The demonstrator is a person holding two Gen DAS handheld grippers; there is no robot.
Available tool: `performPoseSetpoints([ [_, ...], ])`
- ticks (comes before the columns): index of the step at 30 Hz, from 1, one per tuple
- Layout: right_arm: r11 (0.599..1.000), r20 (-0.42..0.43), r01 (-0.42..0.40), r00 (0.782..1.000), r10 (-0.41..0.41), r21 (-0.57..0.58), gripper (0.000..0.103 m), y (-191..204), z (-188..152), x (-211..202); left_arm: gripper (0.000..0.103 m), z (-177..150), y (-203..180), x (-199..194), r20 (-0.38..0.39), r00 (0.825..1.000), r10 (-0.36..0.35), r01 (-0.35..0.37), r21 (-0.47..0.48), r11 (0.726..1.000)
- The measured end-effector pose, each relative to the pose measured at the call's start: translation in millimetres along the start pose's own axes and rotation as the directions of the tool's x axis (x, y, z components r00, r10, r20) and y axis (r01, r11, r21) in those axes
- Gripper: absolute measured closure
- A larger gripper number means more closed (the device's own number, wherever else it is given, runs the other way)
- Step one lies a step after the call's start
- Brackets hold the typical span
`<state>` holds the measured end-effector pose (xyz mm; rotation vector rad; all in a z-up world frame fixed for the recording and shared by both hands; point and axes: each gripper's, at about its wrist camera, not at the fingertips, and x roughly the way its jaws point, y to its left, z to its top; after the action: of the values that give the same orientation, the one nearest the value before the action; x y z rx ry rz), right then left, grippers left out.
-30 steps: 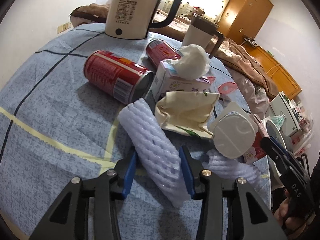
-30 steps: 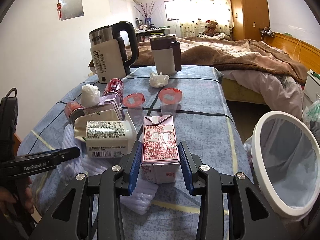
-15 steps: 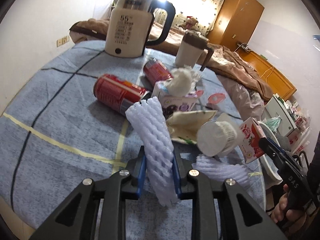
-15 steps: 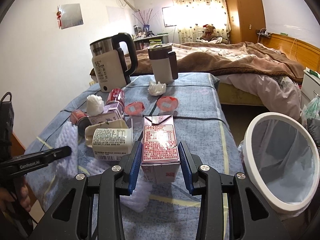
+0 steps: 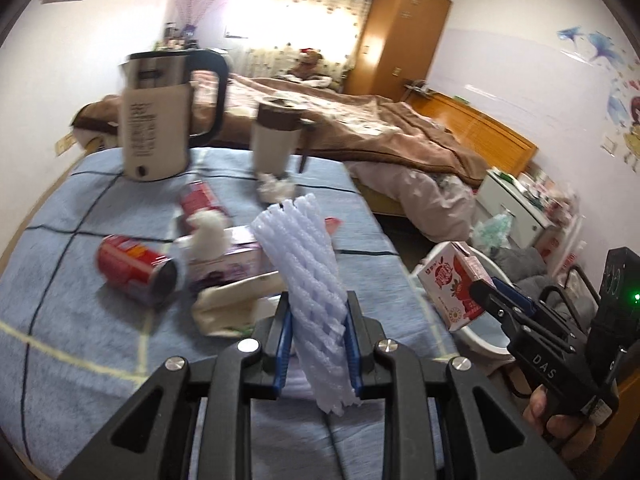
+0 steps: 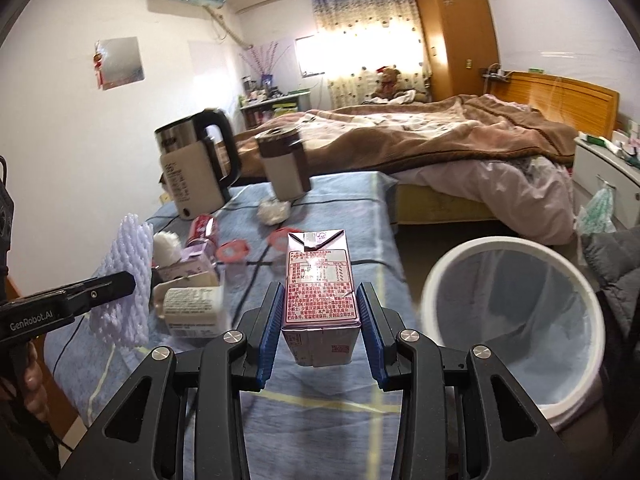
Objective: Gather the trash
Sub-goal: 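Carry the carton and sleeve over the white bin and open both tools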
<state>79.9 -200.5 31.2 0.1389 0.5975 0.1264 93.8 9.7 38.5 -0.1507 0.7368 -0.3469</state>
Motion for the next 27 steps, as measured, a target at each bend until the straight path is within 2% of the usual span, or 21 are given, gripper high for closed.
performPoseSetpoints([
  [10, 0.988, 0.03, 0.135, 0.99, -0.138, 0.08, 0.065, -64.0, 7.3, -27.1, 0.078, 13.7, -82.9, 41.6, -0.052, 0.988, -0.143, 0.149, 0.127, 0.981],
  [15, 0.967, 0.014, 0.223, 0.974, -0.226, 0.12, 0.065, -103.4, 3.3, -38.5, 0.077, 12.3, -129.6, 69.9, -0.111, 0.968, -0.225, 0.241, 0.161, 0.957],
  [20, 0.944, -0.046, 0.294, 0.956, -0.291, 0.152, 0.065, -140.9, -1.9, -33.0, 0.077, 11.9, -175.9, 102.5, -0.184, 0.942, -0.281, 0.315, 0.188, 0.93],
  [22, 0.937, -0.066, 0.313, 0.95, -0.306, 0.157, 0.065, -152.7, -5.9, -28.7, 0.077, 10.3, -192.8, 116.0, -0.207, 0.935, -0.288, 0.331, 0.214, 0.919],
  [27, 0.929, -0.109, 0.338, 0.94, -0.324, 0.15, 0.065, -170.6, -15.1, -19.4, 0.077, 2.9, -209.2, 146.5, -0.273, 0.919, -0.285, 0.346, 0.208, 0.915],
])
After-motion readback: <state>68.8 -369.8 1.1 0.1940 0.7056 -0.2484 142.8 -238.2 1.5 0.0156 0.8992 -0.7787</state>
